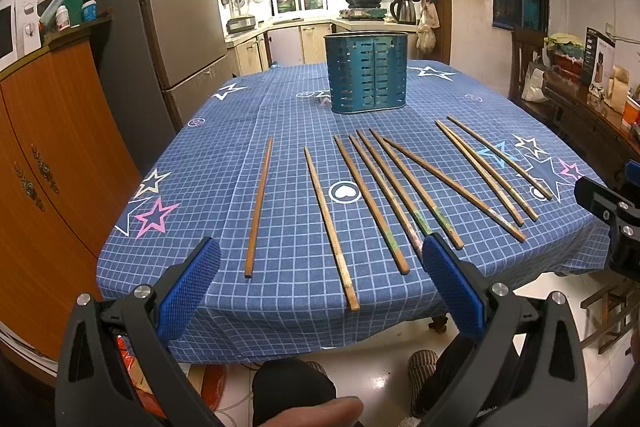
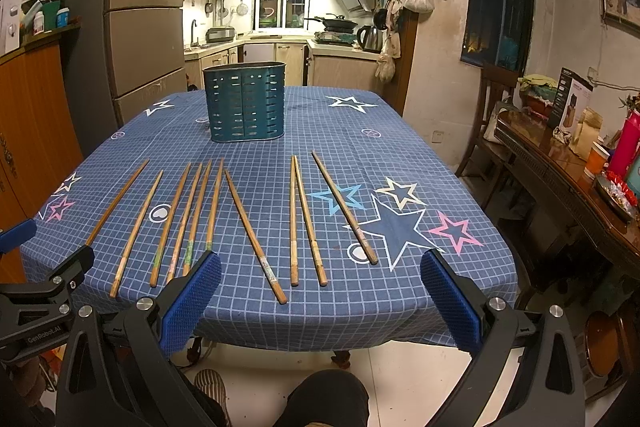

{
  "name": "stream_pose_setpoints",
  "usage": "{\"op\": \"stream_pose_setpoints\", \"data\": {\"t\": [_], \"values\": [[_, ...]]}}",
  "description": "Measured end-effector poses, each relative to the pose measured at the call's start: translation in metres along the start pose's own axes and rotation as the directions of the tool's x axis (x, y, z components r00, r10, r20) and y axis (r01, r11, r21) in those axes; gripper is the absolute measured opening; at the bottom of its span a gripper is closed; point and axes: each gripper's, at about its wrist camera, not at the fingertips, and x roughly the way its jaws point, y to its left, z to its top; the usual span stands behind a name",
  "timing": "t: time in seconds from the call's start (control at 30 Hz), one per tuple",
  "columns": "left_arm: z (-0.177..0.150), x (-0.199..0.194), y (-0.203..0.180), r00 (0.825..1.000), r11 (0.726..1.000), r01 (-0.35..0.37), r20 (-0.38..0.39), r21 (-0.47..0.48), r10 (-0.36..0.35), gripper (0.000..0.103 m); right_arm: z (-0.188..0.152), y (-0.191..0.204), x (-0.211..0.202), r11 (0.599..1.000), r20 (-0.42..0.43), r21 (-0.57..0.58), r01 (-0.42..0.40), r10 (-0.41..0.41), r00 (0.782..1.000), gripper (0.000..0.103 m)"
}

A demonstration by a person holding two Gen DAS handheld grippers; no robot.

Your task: Organize utensils

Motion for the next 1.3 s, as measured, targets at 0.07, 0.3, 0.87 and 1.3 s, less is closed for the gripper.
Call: {"op": "stream_pose_setpoints", "data": {"t": [0.07,0.3,0.87,1.3], "values": [[0.000,0.000,-0.001,1.000,1.000,0.000,-0.002,0.000,0.000,0.097,0.000,0.000,0.000,1.000,0.000,0.000,0.000,0.000,1.000,0.100],[0.001,-0.002,-0.001,1.000,1.000,-0.002,-0.004,-0.001,0.002,0.097,0.000,0.000,0.000,1.000,0.000,0.000,0.000,0.000,1.000,0.100],[-0.001,-0.003,0.002,1.000,1.000,-0.010,-0.002,-0.002,0.010,0.097,-0.001,-0.003,-0.001,1.000,0.009,0.020,-0.019,0.019,1.000,0.100],[-0.025,0.014,0.050,0.998,1.000,-0.013,-0.065,0.006,0.013,0.097,-0.017,-0.070,0.009,0.992,0.025,0.108,0.067,-0.070,0.997,0.100]]}}
